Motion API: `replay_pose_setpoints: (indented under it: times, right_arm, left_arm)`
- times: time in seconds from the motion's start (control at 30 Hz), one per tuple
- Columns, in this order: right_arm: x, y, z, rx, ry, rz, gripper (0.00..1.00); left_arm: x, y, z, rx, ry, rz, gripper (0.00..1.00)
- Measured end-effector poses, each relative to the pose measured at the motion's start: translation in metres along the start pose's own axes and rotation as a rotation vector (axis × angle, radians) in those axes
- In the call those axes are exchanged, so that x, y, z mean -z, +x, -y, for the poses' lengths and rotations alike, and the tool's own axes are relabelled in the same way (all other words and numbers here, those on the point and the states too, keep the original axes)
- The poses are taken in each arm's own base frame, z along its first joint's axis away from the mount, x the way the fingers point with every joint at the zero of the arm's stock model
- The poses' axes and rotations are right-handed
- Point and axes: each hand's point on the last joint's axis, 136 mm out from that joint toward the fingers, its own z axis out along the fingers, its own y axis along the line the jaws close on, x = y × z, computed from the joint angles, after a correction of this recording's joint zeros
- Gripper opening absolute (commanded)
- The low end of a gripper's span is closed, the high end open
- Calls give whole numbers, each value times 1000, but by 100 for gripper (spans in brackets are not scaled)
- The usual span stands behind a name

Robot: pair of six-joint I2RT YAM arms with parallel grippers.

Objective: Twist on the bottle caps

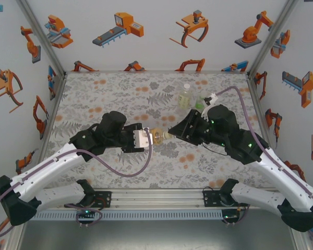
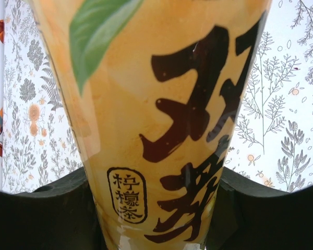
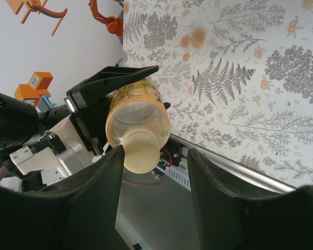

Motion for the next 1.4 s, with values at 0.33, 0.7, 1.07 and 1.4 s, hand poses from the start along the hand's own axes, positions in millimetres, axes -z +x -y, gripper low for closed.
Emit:
replay_pose_setpoints:
  times: [0.33,0.7,1.07,1.4]
  right_arm:
    - [-13,10,-5,-91,-48,-64,44]
    - [-16,13,-6,-108,-64,-78,41]
    - [-11,10,-4,-110,-70,-57,42]
    - [-12,9,-5,-110,-75,-55,24]
  left_arm:
    - [2,-1,-1,-6,-12,5,0]
    - [1,1,-3,-9,-23,-5,0]
    - [1,1,-3,-16,-20,-5,0]
    - [1,2,-2,-17,-19,-9,0]
